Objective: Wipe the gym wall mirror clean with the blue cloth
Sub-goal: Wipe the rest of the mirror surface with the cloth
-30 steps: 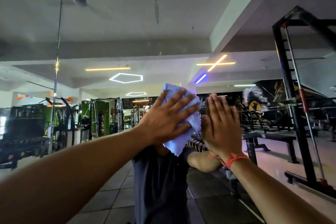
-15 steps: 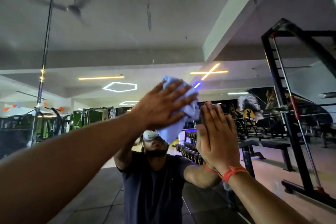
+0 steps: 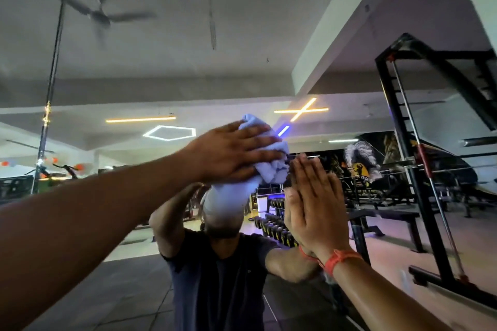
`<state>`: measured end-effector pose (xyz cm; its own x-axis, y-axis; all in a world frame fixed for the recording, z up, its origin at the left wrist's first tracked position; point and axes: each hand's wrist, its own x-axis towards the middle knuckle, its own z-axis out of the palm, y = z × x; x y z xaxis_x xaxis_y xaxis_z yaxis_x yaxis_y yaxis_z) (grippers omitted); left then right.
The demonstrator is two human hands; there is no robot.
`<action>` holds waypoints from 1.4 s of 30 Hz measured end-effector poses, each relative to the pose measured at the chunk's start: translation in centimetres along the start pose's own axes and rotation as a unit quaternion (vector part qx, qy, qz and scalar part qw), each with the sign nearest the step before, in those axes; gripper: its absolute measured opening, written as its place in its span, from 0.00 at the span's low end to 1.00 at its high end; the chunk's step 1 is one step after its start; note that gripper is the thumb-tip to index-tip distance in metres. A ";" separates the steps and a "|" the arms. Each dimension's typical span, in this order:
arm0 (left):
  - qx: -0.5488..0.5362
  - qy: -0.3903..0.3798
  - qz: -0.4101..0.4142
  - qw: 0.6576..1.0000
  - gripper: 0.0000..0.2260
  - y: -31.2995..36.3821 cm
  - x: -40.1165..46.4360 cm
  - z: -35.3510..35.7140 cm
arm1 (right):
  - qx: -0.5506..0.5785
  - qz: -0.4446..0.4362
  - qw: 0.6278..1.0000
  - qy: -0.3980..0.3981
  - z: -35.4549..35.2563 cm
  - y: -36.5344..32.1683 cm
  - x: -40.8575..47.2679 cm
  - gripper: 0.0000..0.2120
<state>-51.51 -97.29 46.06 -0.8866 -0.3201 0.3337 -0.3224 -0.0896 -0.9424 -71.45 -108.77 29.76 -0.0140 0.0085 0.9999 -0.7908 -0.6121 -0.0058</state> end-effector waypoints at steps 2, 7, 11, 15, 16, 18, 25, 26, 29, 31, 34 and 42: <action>0.030 0.003 -0.067 0.997 0.25 -3.3 1.2 0.0 | -0.005 -0.001 1.000 -0.002 -0.1 0.2 -0.1 0.28; -0.034 0.055 -0.400 0.914 0.28 -1.8 3.8 0.2 | -0.006 -0.001 1.000 -0.001 -0.1 0.2 -0.2 0.28; -0.033 0.025 -0.087 0.995 0.25 2.4 2.9 0.9 | 0.002 0.001 1.000 0.009 -0.1 0.3 -0.2 0.28; 0.013 0.036 -0.154 0.987 0.25 -3.5 2.9 0.6 | 0.003 -0.004 1.000 0.011 0.0 0.3 -0.2 0.28; 0.017 0.052 -0.241 0.969 0.26 -5.2 2.8 0.5 | 0.002 -0.003 1.000 0.012 -0.1 0.2 -0.2 0.28; -0.003 0.054 -0.409 0.911 0.28 -7.6 1.6 0.1 | 0.003 0.000 1.000 0.015 -0.1 0.2 -0.1 0.28; -0.071 0.058 -0.366 0.926 0.29 4.6 -1.7 0.1 | 0.014 0.009 1.000 0.007 -0.4 -0.1 0.0 0.27; -0.074 0.037 -0.291 0.953 0.28 6.1 -2.4 0.1 | 0.012 0.009 1.000 0.007 -0.5 -0.2 -0.1 0.27; -0.056 -0.010 -0.081 0.995 0.26 3.9 -3.1 -0.4 | 0.011 0.011 1.000 0.009 -0.4 -0.1 0.0 0.27; -0.011 -0.006 -0.052 0.999 0.25 -0.4 -2.7 -0.3 | 0.010 0.008 1.000 0.006 -0.2 0.0 -0.1 0.28; -0.031 0.044 -0.337 0.940 0.28 -3.5 -1.9 -0.8 | 0.011 0.004 1.000 0.006 -0.2 0.1 -0.1 0.28; -0.107 0.026 -0.229 0.967 0.28 10.6 -2.8 0.9 | 0.012 0.004 0.999 0.030 -0.5 -0.1 0.0 0.26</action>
<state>-52.17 -98.23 35.07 -0.6485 -0.2455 0.7205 -0.7412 -0.0121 -0.6712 -71.71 -108.32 29.72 -0.0579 0.0495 0.9971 -0.7755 -0.6312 -0.0137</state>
